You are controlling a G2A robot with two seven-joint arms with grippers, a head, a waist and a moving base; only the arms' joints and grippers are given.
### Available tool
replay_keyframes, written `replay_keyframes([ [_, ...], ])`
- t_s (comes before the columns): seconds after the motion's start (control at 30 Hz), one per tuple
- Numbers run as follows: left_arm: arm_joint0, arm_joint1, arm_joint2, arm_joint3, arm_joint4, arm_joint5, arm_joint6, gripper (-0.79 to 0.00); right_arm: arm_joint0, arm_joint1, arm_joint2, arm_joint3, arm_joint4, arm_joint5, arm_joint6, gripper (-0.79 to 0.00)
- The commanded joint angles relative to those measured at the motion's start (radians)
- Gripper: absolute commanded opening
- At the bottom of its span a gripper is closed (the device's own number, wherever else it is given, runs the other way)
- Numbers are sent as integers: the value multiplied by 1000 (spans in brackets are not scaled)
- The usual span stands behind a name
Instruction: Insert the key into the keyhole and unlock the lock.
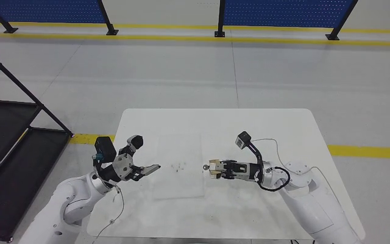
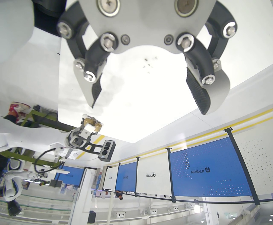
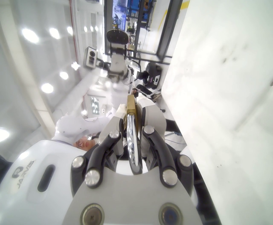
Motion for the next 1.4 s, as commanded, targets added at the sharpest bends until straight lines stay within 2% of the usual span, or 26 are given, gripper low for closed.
replay_keyframes([
  [0.0, 0, 0, 0, 0, 0, 0, 0, 0, 0, 0, 0, 0, 0, 0, 0, -785],
  [0.17, 0, 0, 0, 0, 0, 0, 0, 0, 30, 5, -30, 37, -210, 144, -63, -785],
  [0.4, 0, 0, 0, 0, 0, 0, 0, 0, 65, 2, -81, 75, -422, 271, -161, -785],
  [0.77, 0, 0, 0, 0, 0, 0, 0, 0, 121, -18, -146, 150, -549, 395, -231, -785],
  [1.23, 0, 0, 0, 0, 0, 0, 0, 0, 131, -23, -158, 143, -607, 469, -229, -785],
  [1.3, 0, 0, 0, 0, 0, 0, 0, 0, 130, -23, -156, 139, -612, 477, -229, -446],
  [1.33, 0, 0, 0, 0, 0, 0, 0, 0, 128, -23, -154, 136, -613, 481, -231, 0],
  [1.37, 0, 0, 0, 0, 0, 0, 0, 0, 126, -23, -153, 133, -617, 485, -231, 0],
])
